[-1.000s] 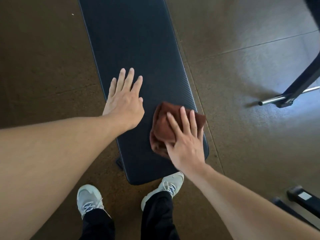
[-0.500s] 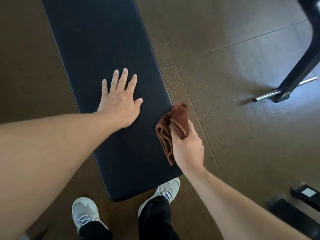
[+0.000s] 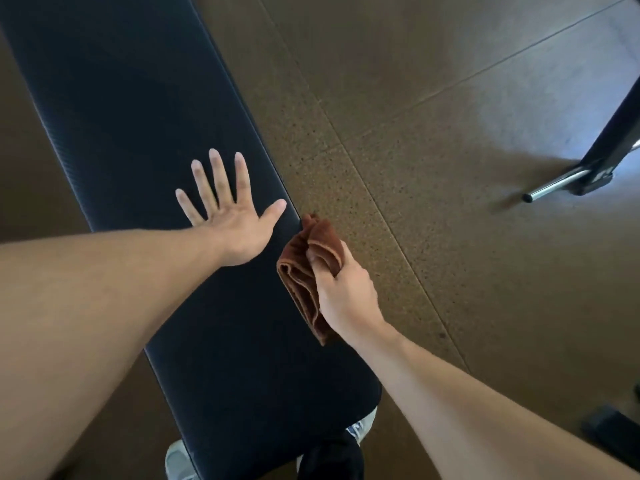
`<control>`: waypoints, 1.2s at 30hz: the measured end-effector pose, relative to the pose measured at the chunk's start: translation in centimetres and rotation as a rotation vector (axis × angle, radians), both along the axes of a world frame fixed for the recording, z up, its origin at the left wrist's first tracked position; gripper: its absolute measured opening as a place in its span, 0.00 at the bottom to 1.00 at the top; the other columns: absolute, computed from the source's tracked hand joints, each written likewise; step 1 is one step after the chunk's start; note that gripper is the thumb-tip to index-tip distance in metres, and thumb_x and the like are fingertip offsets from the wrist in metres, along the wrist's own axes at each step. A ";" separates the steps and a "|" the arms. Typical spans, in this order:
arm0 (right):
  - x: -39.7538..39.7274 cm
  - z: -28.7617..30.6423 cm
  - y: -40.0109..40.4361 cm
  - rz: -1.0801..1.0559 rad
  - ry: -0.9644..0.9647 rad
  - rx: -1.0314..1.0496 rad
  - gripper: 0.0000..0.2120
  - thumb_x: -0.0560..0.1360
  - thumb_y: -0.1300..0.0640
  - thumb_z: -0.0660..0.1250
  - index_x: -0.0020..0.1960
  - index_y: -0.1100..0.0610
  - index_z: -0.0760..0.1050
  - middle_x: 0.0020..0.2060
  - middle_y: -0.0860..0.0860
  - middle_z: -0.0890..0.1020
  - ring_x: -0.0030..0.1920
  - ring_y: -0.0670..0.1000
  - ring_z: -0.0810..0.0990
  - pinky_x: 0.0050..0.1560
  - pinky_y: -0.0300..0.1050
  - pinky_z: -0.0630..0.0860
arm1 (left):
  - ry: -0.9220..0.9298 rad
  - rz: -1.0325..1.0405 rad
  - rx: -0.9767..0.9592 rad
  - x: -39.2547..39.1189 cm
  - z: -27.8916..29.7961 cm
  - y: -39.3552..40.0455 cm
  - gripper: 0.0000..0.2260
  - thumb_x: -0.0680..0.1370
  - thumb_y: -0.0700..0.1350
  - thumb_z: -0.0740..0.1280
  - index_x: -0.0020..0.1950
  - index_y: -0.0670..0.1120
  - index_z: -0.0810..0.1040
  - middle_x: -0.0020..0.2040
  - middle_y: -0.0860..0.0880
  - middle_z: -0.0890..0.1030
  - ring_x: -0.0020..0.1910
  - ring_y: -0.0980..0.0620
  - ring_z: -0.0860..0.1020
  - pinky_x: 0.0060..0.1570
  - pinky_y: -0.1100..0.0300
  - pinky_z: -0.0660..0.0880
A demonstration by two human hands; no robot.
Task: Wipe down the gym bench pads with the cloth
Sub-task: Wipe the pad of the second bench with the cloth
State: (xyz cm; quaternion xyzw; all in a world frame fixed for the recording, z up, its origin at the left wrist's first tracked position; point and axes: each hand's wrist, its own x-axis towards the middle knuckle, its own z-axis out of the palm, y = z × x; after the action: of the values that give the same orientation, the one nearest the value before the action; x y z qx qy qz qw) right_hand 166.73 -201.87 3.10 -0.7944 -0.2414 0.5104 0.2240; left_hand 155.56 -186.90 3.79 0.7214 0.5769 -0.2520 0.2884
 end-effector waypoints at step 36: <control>5.6 -0.6 20.7 0.227 0.413 0.121 0.17 0.82 0.52 0.69 0.70 0.43 0.77 0.54 0.41 0.87 0.54 0.40 0.85 0.53 0.36 0.78 | -0.047 0.022 -0.201 0.0 2.4 0.7 0.61 0.61 0.86 0.52 0.70 0.54 0.16 0.68 0.50 0.12 0.66 0.47 0.13 0.70 0.36 0.24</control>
State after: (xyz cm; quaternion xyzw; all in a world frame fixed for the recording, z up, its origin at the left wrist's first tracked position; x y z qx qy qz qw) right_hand 172.35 -181.18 2.46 -0.6260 -0.3081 0.6686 0.2571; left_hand 155.54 -186.20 6.18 0.6883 0.5496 -0.2884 0.3756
